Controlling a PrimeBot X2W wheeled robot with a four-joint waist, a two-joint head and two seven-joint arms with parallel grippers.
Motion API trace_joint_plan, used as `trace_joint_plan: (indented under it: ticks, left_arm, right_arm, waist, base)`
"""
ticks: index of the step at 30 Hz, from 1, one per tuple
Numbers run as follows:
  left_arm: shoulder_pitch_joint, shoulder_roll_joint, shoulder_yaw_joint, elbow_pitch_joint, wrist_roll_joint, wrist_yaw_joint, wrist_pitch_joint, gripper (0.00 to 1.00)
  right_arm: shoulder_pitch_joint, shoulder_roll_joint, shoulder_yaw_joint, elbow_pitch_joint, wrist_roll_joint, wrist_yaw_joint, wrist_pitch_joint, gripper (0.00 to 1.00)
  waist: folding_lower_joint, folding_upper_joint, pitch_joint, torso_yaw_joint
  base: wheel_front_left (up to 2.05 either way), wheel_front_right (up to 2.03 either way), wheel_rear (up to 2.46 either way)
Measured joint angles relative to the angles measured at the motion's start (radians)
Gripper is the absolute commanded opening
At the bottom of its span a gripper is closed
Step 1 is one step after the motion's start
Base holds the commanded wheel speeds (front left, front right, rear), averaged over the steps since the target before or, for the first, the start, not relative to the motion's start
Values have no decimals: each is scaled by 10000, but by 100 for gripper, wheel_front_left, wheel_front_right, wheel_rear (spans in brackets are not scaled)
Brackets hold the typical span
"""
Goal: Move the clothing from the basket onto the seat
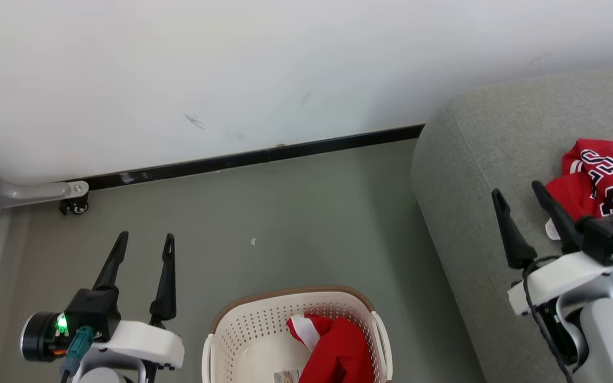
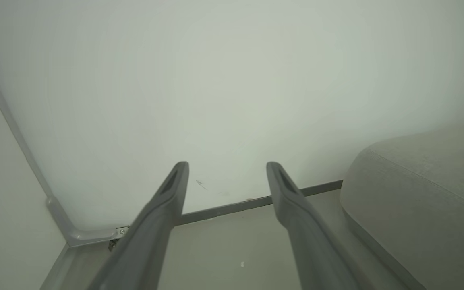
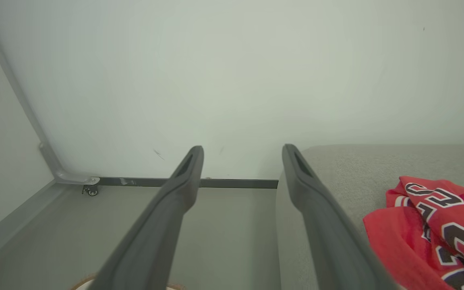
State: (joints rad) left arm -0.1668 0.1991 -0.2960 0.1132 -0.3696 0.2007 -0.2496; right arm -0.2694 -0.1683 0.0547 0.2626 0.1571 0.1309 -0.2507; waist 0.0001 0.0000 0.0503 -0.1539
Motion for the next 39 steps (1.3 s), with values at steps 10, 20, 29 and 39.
trace_joint_plan:
  ticks: [10,20,29,39]
  left_arm:
    - [797,27,351,230,29,230,0,100]
    - [984,-27,391,278,92,253,0,100]
    - [986,-13,401,416,94,163,0,100]
    - [1190,-25,472,571,136,171,0,100]
  right_arm:
    - [1290,736,-474,-412,-508,0,0,100]
    - [2311,1122,-943,-878,-823,0,0,100]
    - [2907,1235,-959,-1223,-968,0,15,100]
    - [3129,1264,-817,-1682,-974,0,44,100]
  waist:
    - [0,0,-542,344]
    - [0,0,-859,664]
    - [0,0,-963,810]
    - [0,0,-934,778]
  base:
    - [0,0,0]
    - [0,0,0]
    - [0,0,0]
    - [0,0,0]
